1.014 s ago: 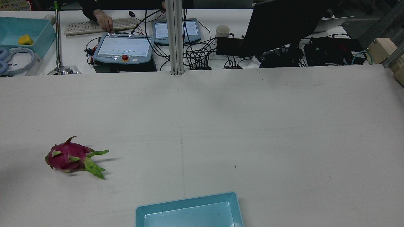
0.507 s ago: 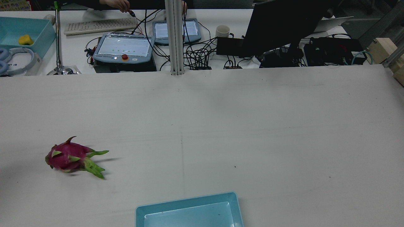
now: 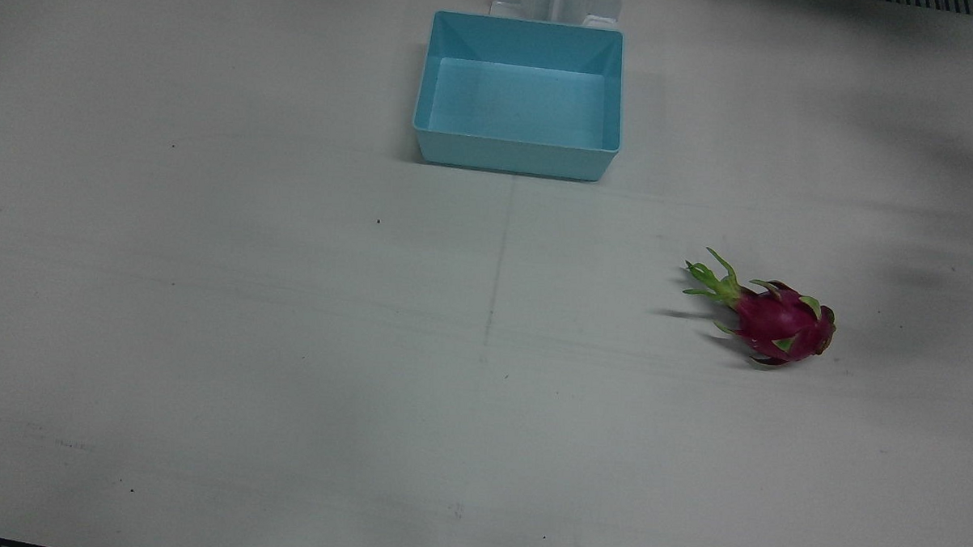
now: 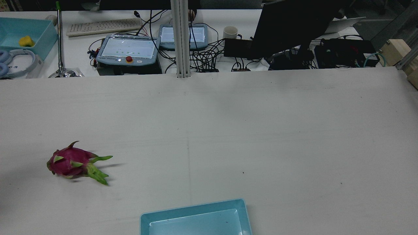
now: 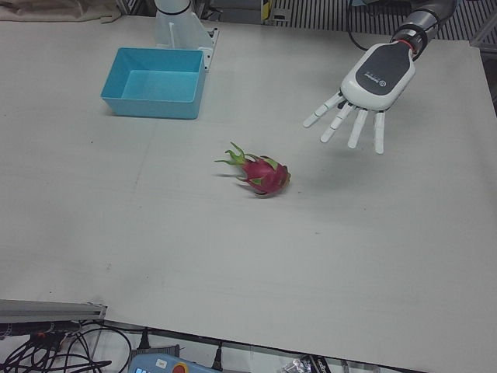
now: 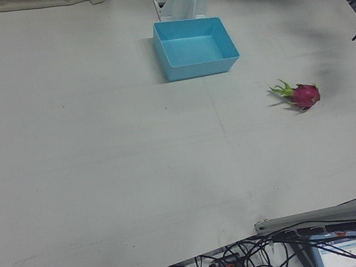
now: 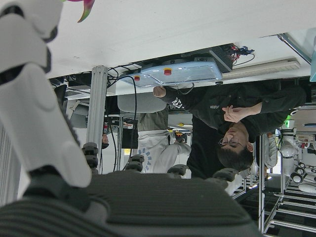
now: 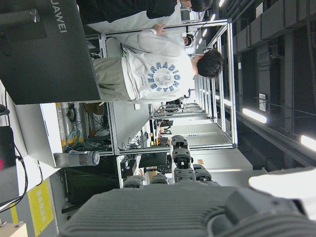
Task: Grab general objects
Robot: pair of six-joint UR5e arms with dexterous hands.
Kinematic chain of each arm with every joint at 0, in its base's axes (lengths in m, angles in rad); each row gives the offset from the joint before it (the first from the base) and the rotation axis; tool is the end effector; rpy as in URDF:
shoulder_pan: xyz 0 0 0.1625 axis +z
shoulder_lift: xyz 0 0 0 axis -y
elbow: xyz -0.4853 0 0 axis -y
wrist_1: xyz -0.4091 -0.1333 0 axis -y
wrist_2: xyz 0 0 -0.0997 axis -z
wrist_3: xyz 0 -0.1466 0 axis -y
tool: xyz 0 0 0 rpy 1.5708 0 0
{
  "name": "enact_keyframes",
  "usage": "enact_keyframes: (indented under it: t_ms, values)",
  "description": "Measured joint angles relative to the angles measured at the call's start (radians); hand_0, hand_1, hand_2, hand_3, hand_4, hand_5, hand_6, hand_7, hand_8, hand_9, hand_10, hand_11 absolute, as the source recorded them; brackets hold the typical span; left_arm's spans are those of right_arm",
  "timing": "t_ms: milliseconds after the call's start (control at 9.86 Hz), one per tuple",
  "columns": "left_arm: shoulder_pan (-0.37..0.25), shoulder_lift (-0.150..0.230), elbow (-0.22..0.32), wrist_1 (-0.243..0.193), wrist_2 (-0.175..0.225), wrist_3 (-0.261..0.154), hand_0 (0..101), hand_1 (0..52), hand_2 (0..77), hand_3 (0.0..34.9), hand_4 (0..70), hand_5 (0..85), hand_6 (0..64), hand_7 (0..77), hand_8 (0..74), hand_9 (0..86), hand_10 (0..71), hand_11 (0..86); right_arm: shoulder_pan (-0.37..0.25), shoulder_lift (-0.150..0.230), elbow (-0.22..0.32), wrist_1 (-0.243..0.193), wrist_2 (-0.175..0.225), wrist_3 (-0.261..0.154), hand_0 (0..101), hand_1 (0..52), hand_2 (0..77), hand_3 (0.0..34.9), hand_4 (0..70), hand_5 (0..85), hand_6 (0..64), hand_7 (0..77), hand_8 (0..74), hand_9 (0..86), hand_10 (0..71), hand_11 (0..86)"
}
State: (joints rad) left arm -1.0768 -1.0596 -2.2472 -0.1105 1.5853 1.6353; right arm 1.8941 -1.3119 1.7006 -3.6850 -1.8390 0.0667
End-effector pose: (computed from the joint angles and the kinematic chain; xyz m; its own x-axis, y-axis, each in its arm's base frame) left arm 0.0430 -0.3565 0.5745 -0.0725 0.2705 -0.9600 0.8802 0.4699 0.0660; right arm 0.2888 -0.5646 0.5969 -0.9920 -0.0677 -0.1066 0.1153 -0.1419 -0.9831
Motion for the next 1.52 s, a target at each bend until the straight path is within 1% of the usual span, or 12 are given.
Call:
enact_keyframes:
  t_ms: [101, 203, 304, 406, 507, 609, 710, 913, 1014, 1217, 1420, 1522]
  values:
    - [0.001, 0.005, -0.001, -0.016, 0.001, -0.001, 73, 0.0, 31.6, 30.1, 0.0, 10.9, 1.1, 8.2, 1.1, 1.1, 1.1, 1.1, 0.0, 0.0, 0.0, 0.0, 0.0, 0.0, 0, 5.4, 1.6, 0.0, 0.0, 1.1, 0.0, 0.0, 0.0, 0.5, 0.0, 0.5]
    - [0.003, 0.008, -0.005, -0.008, 0.008, -0.011, 79, 0.0, 31.6, 30.1, 0.0, 13.1, 1.1, 8.2, 1.1, 1.1, 1.1, 1.1, 0.0, 0.0, 0.0, 0.0, 0.0, 0.0, 0, 5.4, 1.6, 0.0, 0.0, 1.1, 0.0, 0.0, 0.0, 1.1, 0.0, 0.5]
    - [0.009, 0.009, -0.01, -0.001, 0.033, -0.055, 79, 0.0, 31.6, 30.1, 0.0, 13.1, 1.1, 8.2, 1.1, 1.1, 1.1, 1.1, 0.0, 0.0, 0.0, 0.0, 0.0, 0.0, 0, 5.4, 1.6, 0.0, 0.0, 1.1, 0.0, 0.0, 0.0, 1.1, 0.0, 0.5]
    - [0.019, 0.01, -0.012, -0.011, 0.058, -0.127, 80, 0.0, 26.2, 30.2, 0.0, 10.4, 1.1, 8.2, 1.1, 1.1, 1.1, 1.1, 0.0, 0.0, 0.0, 0.0, 0.0, 0.0, 0, 5.4, 1.6, 0.0, 0.0, 1.1, 0.0, 0.0, 0.0, 1.1, 0.0, 0.5]
    - [0.036, 0.006, -0.014, -0.031, 0.073, -0.197, 80, 0.0, 26.2, 30.2, 0.0, 9.8, 1.1, 8.7, 1.1, 1.1, 1.1, 1.1, 0.0, 0.0, 0.0, 0.0, 0.0, 0.0, 0, 5.4, 1.6, 0.0, 0.0, 1.1, 0.0, 0.0, 0.0, 0.5, 0.0, 0.5]
    - [0.069, -0.013, -0.015, -0.038, 0.077, -0.237, 80, 0.0, 26.2, 30.6, 0.0, 10.9, 1.1, 10.4, 1.1, 1.1, 1.1, 1.1, 0.0, 0.0, 0.0, 0.0, 0.0, 0.0, 0, 5.4, 1.6, 0.0, 0.0, 1.1, 0.0, 0.0, 0.0, 0.5, 0.0, 0.5]
    - [0.121, -0.063, -0.015, 0.0, 0.068, -0.244, 80, 0.0, 26.2, 30.6, 0.0, 10.9, 1.1, 10.4, 1.1, 1.1, 1.1, 1.1, 0.0, 0.0, 0.0, 0.0, 0.0, 0.0, 0, 5.4, 1.6, 0.0, 0.0, 1.1, 0.0, 0.0, 0.0, 0.5, 0.0, 0.5]
    - [0.275, -0.217, -0.014, 0.159, -0.016, -0.22, 80, 0.0, 29.5, 29.9, 0.0, 4.9, 1.1, 10.9, 1.1, 1.1, 1.1, 1.1, 0.0, 0.0, 0.0, 0.0, 0.0, 0.0, 0, 5.4, 1.6, 0.0, 0.0, 1.1, 0.0, 0.0, 0.0, 0.5, 0.0, 0.5]
    - [0.326, -0.268, -0.014, 0.209, -0.058, -0.21, 80, 0.0, 28.4, 29.8, 0.0, 3.3, 1.1, 10.9, 1.6, 1.1, 1.1, 1.1, 0.0, 0.0, 0.0, 0.0, 0.0, 0.0, 0, 5.4, 1.6, 0.0, 0.0, 1.1, 0.0, 0.0, 0.0, 1.1, 0.0, 0.5]
    - [0.371, -0.321, -0.012, 0.265, -0.111, -0.18, 80, 0.0, 26.2, 30.1, 0.0, 2.7, 1.1, 8.2, 1.6, 1.1, 1.1, 1.1, 0.0, 0.0, 0.0, 0.0, 0.0, 0.0, 0, 5.4, 1.6, 0.0, 0.0, 1.1, 0.0, 0.0, 0.0, 0.5, 0.0, 0.5]
    - [0.381, -0.362, 0.001, 0.338, -0.157, -0.148, 80, 0.0, 26.2, 30.1, 0.0, 2.2, 0.5, 7.6, 1.1, 1.1, 1.1, 1.1, 0.0, 0.0, 0.0, 0.0, 0.0, 0.0, 0, 5.4, 1.6, 0.0, 0.0, 1.1, 0.0, 0.0, 0.0, 0.5, 0.0, 0.5]
    - [0.38, -0.375, 0.022, 0.359, -0.176, -0.143, 80, 0.0, 26.2, 30.1, 0.0, 2.2, 0.5, 7.6, 1.1, 1.1, 1.1, 1.1, 0.0, 0.0, 0.0, 0.0, 0.0, 0.0, 0, 5.4, 1.6, 0.0, 0.0, 1.1, 0.0, 0.0, 0.0, 0.5, 0.0, 0.5]
